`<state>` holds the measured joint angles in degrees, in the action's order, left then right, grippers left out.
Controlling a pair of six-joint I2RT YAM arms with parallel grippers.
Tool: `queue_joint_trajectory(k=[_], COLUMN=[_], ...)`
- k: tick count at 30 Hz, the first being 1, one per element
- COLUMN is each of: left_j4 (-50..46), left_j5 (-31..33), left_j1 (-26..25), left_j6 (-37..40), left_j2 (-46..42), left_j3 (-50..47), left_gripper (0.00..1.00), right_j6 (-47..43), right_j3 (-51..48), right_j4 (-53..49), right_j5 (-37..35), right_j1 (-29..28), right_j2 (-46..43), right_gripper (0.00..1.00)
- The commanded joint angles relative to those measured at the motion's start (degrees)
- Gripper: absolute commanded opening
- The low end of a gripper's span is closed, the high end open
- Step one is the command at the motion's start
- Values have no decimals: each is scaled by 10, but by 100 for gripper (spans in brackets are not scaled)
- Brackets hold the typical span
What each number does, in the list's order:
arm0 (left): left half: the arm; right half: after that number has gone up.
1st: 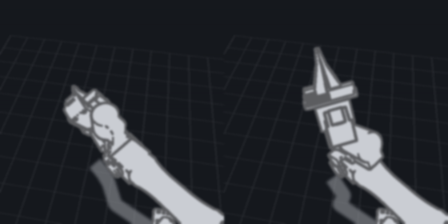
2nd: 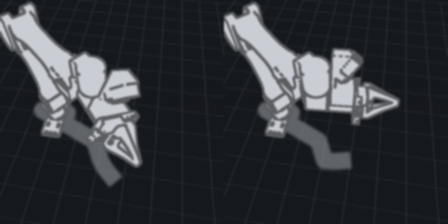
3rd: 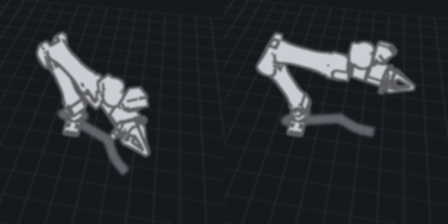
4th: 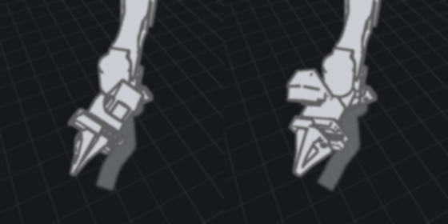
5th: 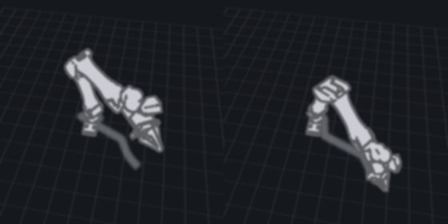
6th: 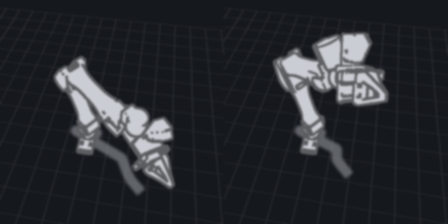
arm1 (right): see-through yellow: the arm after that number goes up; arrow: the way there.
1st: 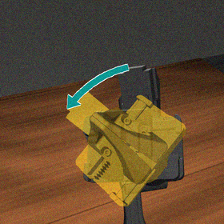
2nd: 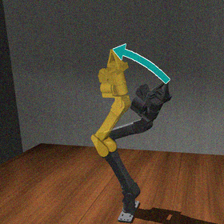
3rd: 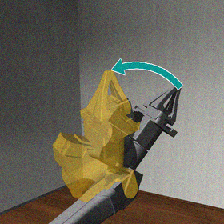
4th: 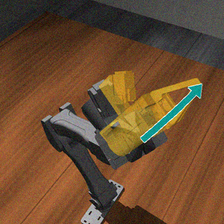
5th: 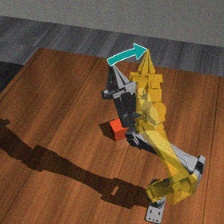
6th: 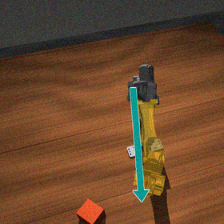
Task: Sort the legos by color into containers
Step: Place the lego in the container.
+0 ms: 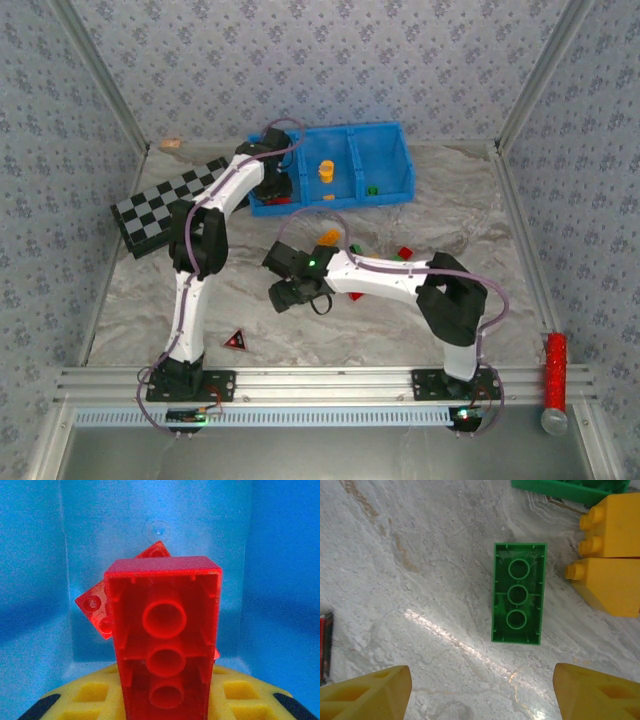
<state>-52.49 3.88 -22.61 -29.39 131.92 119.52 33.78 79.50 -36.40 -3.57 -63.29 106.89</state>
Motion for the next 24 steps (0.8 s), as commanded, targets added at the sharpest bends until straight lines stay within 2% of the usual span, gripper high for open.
queue_joint_trajectory(k=[1,12,24], left_j4=[-11,-16,-11], left_j5=[-2,-4,-64], left_j1=[-1,-1,-1], left_j6=[6,11,10], left_j2=[0,-8,-68], left_j3=[1,4,15], left_gripper=[35,55,58], right_j6=[-14,-30,-54], right_j3=[21,43,50], right_j4=[-5,-2,7], right_j5=[9,9,11], right_j1=[6,21,38], right_j2=[19,63,94], right_gripper=[76,72,65])
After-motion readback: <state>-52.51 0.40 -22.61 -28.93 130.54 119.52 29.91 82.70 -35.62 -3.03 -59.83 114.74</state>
